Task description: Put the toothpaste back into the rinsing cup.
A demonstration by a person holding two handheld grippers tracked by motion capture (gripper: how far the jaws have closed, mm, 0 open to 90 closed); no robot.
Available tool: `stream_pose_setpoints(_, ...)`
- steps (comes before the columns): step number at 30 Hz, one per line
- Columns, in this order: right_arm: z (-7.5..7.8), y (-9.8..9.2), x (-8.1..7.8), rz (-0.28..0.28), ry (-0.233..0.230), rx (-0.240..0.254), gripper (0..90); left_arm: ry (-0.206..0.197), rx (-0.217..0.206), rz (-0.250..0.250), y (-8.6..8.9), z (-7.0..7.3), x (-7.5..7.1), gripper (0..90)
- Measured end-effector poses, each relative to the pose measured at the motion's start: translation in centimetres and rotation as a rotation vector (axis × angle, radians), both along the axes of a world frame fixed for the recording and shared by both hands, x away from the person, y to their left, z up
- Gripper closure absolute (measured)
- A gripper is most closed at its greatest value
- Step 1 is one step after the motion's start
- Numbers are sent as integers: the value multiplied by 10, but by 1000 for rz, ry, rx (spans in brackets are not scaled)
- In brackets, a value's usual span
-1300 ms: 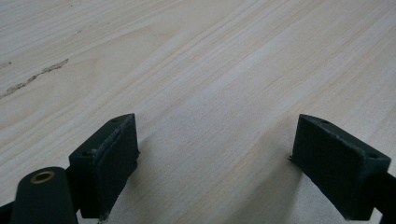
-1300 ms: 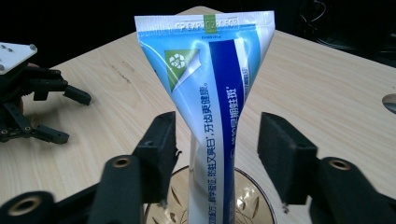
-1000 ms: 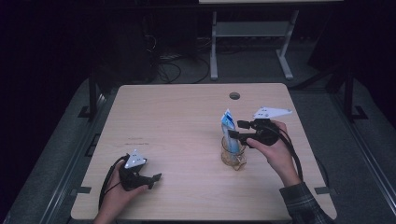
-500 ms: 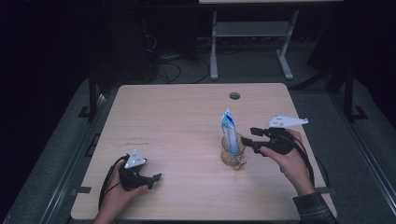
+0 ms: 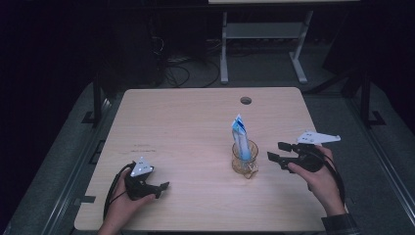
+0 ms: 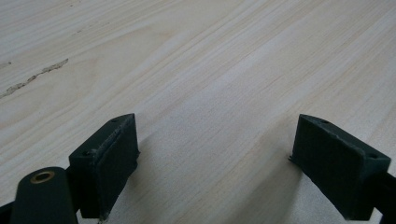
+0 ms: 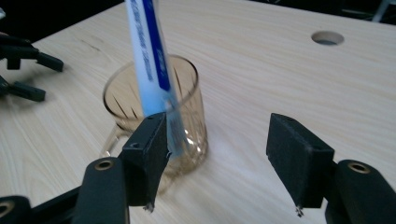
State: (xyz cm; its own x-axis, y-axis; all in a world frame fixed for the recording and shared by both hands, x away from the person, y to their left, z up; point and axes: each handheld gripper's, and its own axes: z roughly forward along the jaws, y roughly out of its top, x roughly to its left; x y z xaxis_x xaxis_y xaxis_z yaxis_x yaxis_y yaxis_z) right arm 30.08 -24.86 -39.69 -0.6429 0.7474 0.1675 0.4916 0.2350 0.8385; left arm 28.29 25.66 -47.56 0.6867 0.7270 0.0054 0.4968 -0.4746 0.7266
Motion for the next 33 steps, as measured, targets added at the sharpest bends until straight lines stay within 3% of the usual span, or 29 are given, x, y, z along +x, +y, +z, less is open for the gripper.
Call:
stream_pose_setpoints(15, -32, -27, -18, -68, 52, -62, 307, 1, 0, 0, 0, 0, 0, 132)
stream_pose_setpoints(27, -64, -33, -24, -114, 114, -212, 227, 3, 4, -3, 0, 0, 0, 132)
stream_pose_setpoints(33, -74, -34, -29, -143, 127, -250, 201, 3, 4, -4, 0, 0, -1, 132)
